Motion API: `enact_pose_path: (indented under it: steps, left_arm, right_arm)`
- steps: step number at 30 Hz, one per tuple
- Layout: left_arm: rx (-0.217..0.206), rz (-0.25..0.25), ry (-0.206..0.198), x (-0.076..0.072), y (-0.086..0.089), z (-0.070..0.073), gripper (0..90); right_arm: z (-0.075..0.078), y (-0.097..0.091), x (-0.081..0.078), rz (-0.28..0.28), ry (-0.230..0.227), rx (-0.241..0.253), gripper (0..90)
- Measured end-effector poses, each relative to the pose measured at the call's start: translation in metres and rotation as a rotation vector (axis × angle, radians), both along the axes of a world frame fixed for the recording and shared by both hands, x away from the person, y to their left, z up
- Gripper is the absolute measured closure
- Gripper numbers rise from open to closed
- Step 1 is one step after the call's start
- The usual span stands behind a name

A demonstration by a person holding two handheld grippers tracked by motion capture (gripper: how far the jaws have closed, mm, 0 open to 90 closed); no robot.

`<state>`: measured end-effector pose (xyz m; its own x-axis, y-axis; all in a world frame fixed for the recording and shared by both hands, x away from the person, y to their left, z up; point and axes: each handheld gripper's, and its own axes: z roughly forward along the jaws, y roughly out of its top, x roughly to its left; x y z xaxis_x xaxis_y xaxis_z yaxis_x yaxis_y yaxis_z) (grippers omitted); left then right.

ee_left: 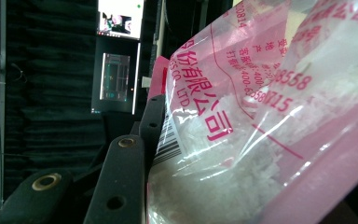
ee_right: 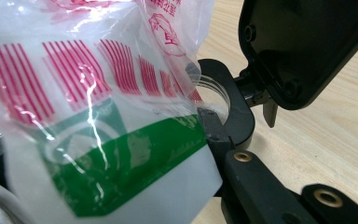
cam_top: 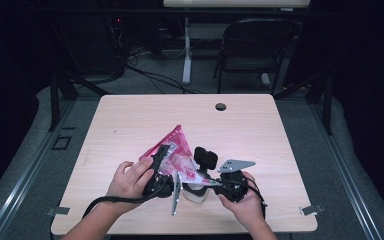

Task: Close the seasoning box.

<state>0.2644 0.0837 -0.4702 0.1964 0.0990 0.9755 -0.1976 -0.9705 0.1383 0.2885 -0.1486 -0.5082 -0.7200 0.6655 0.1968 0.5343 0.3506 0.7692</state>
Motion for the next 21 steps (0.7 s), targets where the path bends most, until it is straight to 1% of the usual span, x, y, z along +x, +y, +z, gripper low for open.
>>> enact_pose_path:
  steps: [2, 6, 13, 16, 21]
  left_arm:
    - [-0.002, 0.003, 0.005, -0.0002, -0.0002, 0.0003, 65.7]
    - [0.004, -0.001, -0.004, -0.0003, -0.0009, 0.0013, 65.7]
    - [0.0, 0.0, 0.0, -0.0008, -0.0013, 0.0017, 65.7]
    - [0.002, -0.002, -0.006, -0.0011, -0.0016, 0.0023, 65.7]
    - [0.003, -0.004, -0.008, -0.0012, -0.0018, 0.0026, 65.8]
  right_arm:
    - [0.0001, -0.0001, 0.0, -0.001, 0.0, 0.0, 90.0]
    - [0.0004, -0.0006, 0.0001, 0.002, -0.001, -0.006, 90.0]
    - [0.0009, -0.001, 0.0002, 0.004, -0.001, -0.01, 90.0]
    - [0.0008, -0.0013, 0.0005, 0.007, -0.006, -0.009, 90.0]
    - [0.0007, -0.0003, -0.0001, 0.003, 0.0, -0.008, 90.0]
